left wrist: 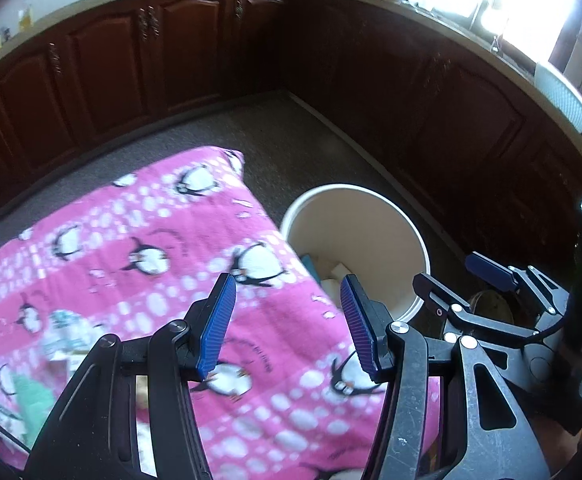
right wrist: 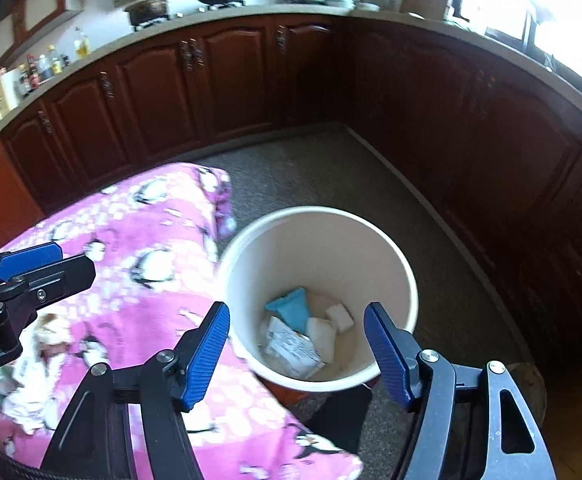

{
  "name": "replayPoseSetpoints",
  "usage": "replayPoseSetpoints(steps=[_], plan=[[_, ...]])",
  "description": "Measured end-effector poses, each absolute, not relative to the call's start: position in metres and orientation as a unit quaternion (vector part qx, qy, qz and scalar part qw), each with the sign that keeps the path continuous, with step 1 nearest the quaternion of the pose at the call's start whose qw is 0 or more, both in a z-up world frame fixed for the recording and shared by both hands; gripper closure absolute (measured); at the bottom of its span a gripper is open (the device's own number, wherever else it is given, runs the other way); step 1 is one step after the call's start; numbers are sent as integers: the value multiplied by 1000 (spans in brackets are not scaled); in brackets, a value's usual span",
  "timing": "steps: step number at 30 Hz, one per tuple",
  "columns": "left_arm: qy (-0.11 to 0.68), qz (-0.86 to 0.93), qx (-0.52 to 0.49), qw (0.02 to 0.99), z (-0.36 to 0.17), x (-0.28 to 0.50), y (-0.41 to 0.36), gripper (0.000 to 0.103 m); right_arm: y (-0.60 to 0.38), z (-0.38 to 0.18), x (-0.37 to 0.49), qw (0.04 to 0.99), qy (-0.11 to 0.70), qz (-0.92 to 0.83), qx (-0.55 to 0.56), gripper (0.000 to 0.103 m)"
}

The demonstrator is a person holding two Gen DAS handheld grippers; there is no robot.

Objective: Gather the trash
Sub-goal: 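Move both open tools back over the table toward the remaining trash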

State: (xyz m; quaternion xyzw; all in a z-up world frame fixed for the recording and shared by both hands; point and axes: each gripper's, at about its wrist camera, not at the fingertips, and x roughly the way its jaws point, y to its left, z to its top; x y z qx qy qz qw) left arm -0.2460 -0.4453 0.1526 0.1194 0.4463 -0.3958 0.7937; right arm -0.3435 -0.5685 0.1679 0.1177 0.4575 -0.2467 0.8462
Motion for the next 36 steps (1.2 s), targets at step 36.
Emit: replayPoseSetpoints(steps=[36], plan=[[446,-225,42,865,168,-218,-162,50,-356,185,-254,881,469,-64,-1,33]])
